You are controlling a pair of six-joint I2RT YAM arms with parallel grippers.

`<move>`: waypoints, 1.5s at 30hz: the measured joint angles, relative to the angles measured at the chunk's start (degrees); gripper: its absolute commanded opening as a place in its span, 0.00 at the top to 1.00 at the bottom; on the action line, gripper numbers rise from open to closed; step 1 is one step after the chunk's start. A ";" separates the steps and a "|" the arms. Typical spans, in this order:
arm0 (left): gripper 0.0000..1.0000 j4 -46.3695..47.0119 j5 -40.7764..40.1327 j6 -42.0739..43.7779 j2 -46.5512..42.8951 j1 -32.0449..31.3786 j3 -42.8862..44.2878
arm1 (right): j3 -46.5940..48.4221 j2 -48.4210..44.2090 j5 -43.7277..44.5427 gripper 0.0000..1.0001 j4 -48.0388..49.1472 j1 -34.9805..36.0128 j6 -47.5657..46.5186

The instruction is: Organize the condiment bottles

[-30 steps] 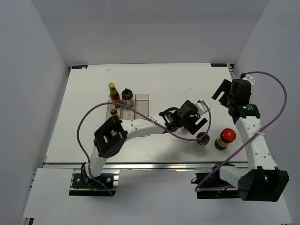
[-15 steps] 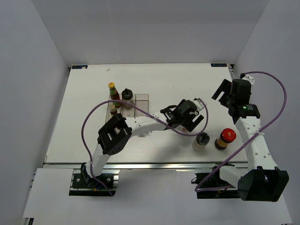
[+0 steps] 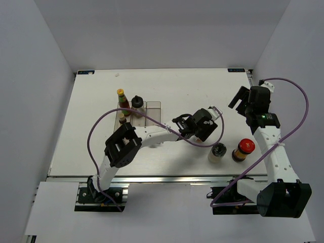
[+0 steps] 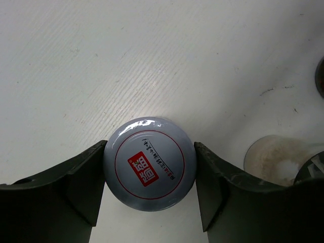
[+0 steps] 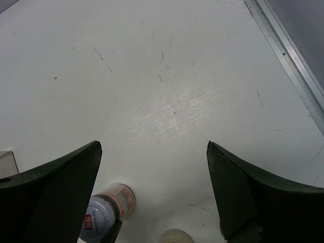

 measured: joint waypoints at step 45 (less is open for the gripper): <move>0.91 4.33 -12.72 -4.35 -22.05 24.50 -19.43 | -1.68 -0.44 -2.91 0.11 2.10 0.00 -0.46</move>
